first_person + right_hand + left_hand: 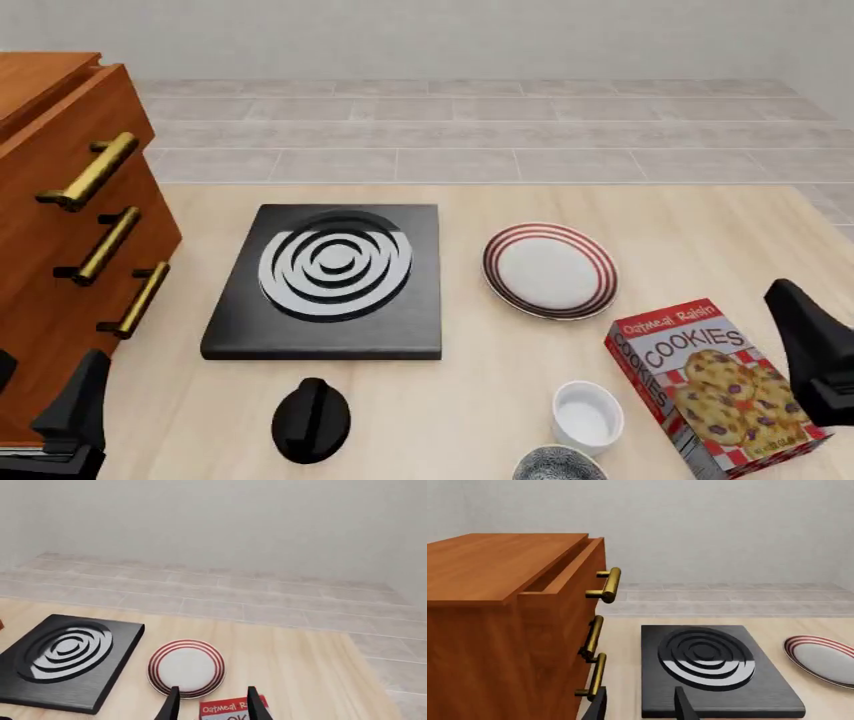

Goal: Pick the akita bowl next to the ramekin and place it on the plate.

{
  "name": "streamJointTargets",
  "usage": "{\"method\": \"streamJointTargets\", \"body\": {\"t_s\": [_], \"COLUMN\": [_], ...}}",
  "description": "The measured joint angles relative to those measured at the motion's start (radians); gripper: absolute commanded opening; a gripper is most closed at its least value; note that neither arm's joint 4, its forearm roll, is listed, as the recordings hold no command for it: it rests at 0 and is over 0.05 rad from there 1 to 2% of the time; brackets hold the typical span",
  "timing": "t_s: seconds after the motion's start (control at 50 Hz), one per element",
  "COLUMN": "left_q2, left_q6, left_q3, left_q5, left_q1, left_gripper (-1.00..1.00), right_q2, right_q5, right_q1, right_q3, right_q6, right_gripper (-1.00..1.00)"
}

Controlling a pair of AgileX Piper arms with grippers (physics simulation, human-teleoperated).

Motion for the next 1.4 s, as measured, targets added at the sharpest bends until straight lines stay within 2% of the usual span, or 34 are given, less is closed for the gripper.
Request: {"method": "streamJointTargets", "body": {"t_s": [0.26, 0.56, 1.02, 1.4], "left_q2": [0.0, 0.0, 0.0, 0.0], "left_q6": [0.0, 0.0, 0.0, 0.0], "left_q3": [0.0, 0.0, 0.0, 0.0], "left_q5": [0.0, 0.0, 0.0, 0.0], "left_q1": [0.0, 0.0, 0.0, 0.0], "left_gripper": [1.0, 1.0, 1.0, 1.0], "right_q2": [0.074, 0.14, 0.172, 0.153], "right_q5": [0.116, 0.237, 0.438, 0.589], "right_q1": [0.039, 0.123, 0.258, 0.285], "right_q3": [-0.123, -0.202, -0.26, -0.25], "right_q6": [-0.007, -0.001, 0.092, 0.15], "right_gripper": [1.0, 1.0, 1.0, 1.0]}}
